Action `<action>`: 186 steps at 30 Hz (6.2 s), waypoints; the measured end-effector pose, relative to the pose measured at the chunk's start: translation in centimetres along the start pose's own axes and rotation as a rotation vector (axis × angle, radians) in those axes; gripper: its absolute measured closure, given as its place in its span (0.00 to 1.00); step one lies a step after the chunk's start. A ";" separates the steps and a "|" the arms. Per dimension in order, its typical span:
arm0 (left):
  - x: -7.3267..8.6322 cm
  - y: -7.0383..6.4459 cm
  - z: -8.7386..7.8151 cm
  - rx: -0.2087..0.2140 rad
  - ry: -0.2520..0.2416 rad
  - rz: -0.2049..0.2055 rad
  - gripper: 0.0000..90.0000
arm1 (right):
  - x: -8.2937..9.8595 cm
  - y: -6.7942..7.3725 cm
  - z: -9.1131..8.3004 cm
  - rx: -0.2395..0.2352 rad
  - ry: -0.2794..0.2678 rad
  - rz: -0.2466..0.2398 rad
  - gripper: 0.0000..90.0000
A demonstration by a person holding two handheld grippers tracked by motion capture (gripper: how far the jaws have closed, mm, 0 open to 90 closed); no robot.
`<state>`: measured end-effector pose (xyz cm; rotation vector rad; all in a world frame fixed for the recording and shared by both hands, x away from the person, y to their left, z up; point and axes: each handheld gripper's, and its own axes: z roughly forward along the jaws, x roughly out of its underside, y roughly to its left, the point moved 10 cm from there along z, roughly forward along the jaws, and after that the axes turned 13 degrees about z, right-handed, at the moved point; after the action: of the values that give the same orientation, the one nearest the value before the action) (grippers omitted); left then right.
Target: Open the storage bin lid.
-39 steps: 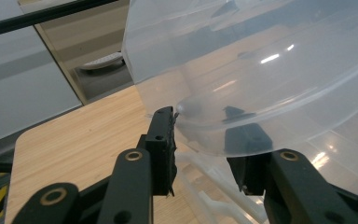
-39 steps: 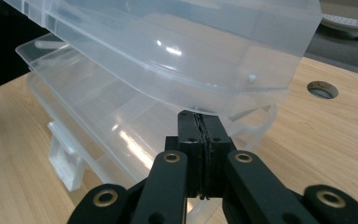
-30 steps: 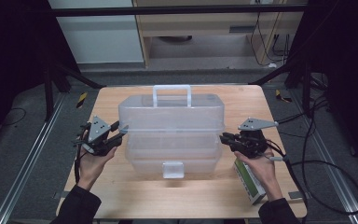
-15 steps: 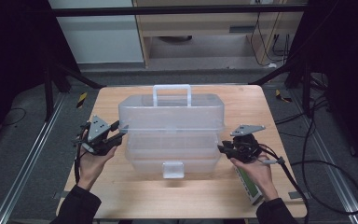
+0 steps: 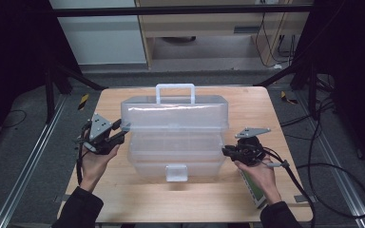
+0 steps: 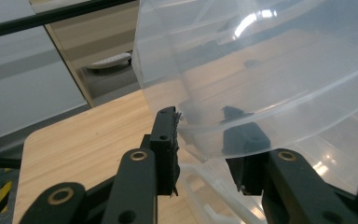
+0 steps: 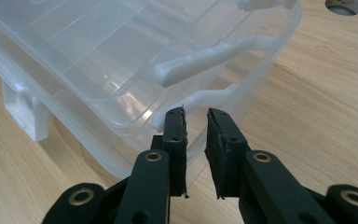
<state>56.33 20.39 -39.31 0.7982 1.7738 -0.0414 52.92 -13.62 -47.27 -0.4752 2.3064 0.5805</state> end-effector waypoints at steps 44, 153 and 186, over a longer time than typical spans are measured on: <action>-5.3 5.4 4.4 -0.108 -0.021 -0.085 0.83 | 0.1 0.0 0.0 -0.004 -0.011 0.007 0.87; -3.6 11.6 19.4 -0.112 0.161 -0.264 0.85 | 0.1 -0.1 0.1 -0.001 -0.001 0.012 0.86; -0.8 6.3 1.7 0.008 0.042 -0.208 0.54 | 0.0 -0.2 0.4 0.006 -0.002 0.019 0.83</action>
<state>61.16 24.16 -36.99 0.6214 1.8919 -0.1713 53.22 -13.61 -47.56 -0.4493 2.3123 0.5825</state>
